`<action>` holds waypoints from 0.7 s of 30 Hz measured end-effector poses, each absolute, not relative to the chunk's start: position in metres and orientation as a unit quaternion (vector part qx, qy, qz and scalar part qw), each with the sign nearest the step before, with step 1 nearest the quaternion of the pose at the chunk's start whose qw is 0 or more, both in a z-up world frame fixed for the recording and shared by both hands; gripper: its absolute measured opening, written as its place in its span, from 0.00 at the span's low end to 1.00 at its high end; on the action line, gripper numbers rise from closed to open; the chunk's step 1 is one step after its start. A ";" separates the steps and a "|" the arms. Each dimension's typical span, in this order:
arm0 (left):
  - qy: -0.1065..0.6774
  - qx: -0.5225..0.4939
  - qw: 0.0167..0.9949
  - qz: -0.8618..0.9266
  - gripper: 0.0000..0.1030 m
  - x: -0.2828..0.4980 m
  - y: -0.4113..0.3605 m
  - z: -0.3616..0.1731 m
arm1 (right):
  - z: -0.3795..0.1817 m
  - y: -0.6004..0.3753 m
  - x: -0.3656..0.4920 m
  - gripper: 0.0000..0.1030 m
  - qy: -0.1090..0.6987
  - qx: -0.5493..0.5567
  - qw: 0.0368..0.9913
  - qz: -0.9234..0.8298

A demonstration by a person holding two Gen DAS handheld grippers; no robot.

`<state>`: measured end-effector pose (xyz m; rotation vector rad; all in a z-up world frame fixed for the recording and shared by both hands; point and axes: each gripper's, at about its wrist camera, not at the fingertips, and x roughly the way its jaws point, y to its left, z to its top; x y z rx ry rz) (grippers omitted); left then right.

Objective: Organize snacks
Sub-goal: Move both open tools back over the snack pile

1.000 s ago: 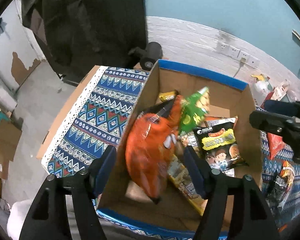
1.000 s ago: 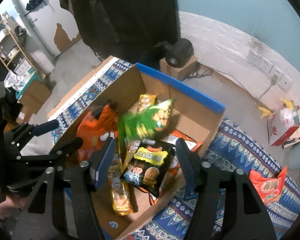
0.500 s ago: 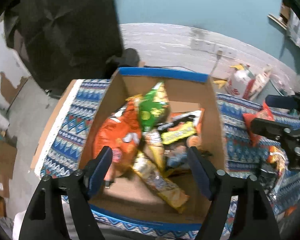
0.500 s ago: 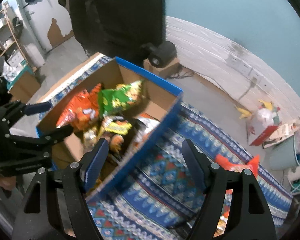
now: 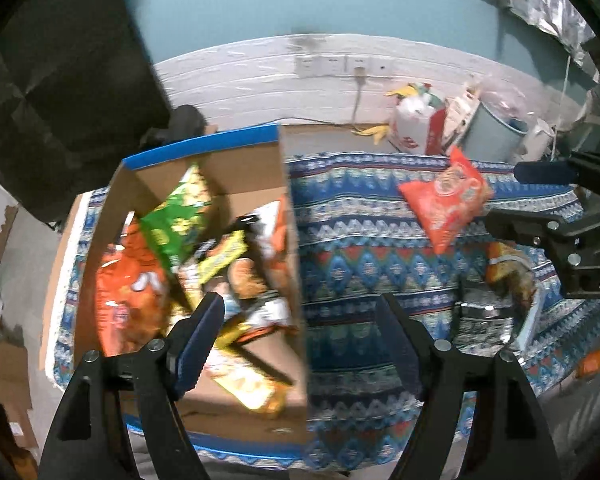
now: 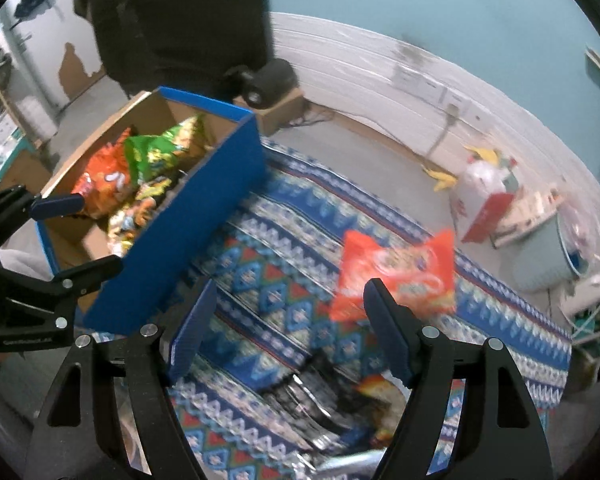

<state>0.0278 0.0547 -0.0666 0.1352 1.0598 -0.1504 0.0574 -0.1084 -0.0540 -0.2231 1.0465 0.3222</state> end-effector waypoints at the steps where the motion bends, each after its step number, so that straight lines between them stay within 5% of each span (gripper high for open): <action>1: 0.506 0.061 0.857 -0.080 0.78 0.028 0.047 -0.067 | -0.054 -0.115 0.056 0.74 0.497 -0.102 0.849 0.150; 21: 0.555 0.084 0.815 -0.146 0.78 0.036 -0.050 -0.112 | -0.100 -0.234 0.027 0.74 0.536 -0.056 0.837 0.090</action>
